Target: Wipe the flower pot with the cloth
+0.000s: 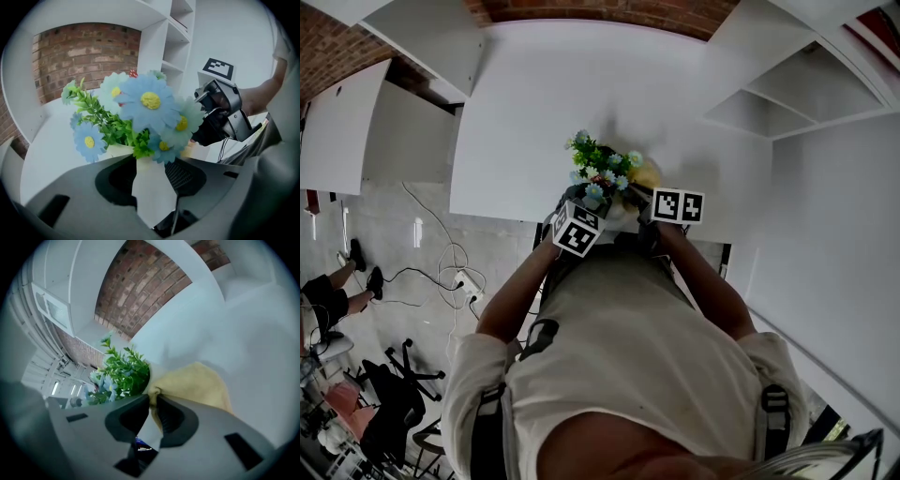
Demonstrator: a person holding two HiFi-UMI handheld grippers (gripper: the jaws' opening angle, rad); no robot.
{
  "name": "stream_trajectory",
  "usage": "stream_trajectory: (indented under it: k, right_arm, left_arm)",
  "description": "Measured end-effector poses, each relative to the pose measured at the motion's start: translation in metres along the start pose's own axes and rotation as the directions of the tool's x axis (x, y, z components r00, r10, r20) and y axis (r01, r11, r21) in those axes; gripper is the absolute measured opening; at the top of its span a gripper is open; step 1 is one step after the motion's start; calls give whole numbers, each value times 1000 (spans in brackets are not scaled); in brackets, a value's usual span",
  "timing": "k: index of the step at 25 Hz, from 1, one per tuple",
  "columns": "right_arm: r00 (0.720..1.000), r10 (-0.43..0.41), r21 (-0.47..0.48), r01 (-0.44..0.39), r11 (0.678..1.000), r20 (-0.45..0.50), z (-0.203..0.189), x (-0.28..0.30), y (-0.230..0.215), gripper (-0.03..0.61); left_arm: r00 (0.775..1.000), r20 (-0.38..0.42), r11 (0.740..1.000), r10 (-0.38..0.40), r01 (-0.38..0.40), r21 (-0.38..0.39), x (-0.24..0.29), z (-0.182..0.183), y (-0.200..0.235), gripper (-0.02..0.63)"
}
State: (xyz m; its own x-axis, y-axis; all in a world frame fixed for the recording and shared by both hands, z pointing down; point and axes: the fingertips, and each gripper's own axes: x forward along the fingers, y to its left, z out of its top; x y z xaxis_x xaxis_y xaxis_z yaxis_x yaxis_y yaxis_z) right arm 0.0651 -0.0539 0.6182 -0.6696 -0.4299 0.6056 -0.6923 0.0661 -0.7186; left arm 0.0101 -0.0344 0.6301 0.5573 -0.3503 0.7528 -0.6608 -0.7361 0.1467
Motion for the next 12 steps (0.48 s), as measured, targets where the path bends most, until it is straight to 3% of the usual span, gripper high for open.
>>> stream_trajectory:
  k: [7, 12]
  right_arm:
    - [999, 3, -19, -2, 1000, 53, 26, 2, 1, 61]
    - [996, 5, -20, -3, 1000, 84, 34, 2, 0, 61]
  left_arm:
    - [1000, -6, 997, -22, 22, 74, -1, 3, 15, 199]
    - [999, 38, 1000, -21, 20, 20, 4, 8, 8, 199]
